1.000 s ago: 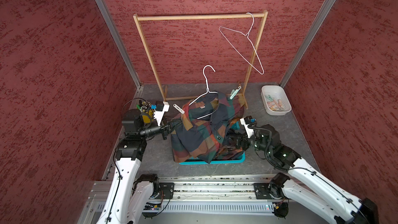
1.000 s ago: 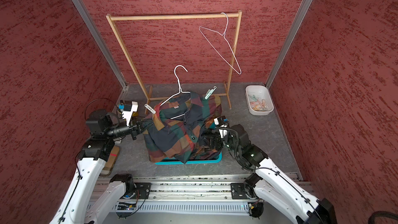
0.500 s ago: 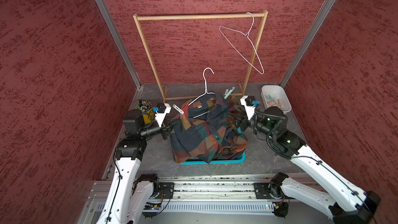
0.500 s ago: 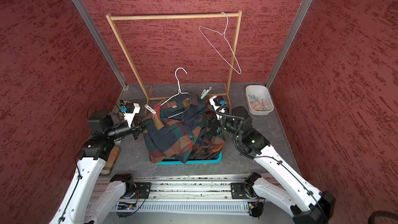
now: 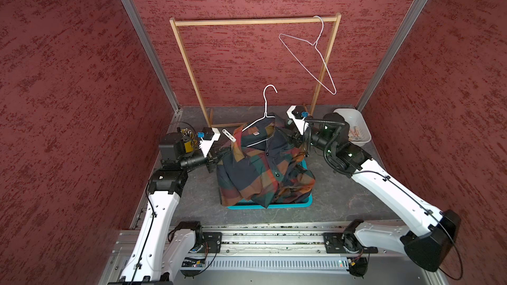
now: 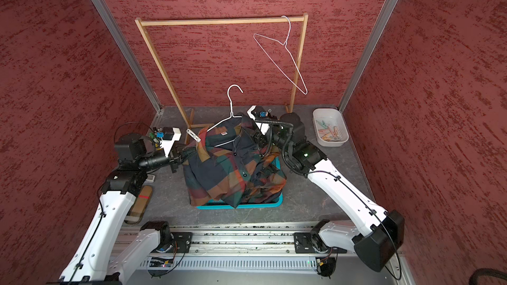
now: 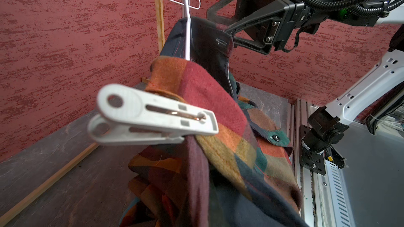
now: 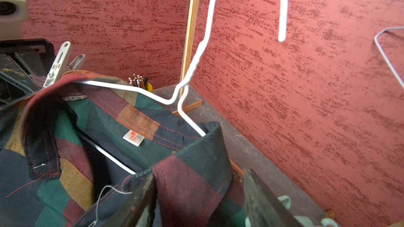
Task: Remove the clothespins securing long-sleeve shirts to the hanger
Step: Remove the clamp from the hanger.
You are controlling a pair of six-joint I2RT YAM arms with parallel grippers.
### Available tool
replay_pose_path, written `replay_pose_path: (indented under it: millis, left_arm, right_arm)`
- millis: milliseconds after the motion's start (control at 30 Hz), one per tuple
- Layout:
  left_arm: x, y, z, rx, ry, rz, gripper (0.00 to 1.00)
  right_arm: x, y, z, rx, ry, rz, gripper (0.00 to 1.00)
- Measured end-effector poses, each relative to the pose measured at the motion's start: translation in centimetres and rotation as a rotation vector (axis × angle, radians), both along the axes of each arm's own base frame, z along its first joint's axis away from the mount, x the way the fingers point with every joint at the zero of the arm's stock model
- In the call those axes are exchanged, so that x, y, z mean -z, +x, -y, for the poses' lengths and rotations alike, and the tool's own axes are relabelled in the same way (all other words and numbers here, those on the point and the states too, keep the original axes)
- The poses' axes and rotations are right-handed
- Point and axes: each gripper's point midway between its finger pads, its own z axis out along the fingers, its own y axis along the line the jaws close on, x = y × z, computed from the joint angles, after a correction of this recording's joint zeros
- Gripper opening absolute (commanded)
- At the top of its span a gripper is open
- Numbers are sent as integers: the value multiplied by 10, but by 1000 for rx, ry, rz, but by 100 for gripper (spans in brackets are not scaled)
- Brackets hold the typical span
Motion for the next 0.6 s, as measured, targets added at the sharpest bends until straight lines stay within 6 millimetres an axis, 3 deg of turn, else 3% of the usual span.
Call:
replay_pose_path:
  millis: [167,367,500,600]
  left_arm:
    - [-1,1,0,5,10,30,0]
    - [2,-1,0,5,23,73,0]
    - [2,-2,0,2,32,101,0]
    - [2,-2,0,7,42,118,0]
  right_arm:
    - [0,8,-10,-47,-38,25,69]
    - [18,18,-26,-118,-96,14,73]
    - [30,23,-26,-130,-128,3,74]
    - [27,27,-24,-138,-140,20,74]
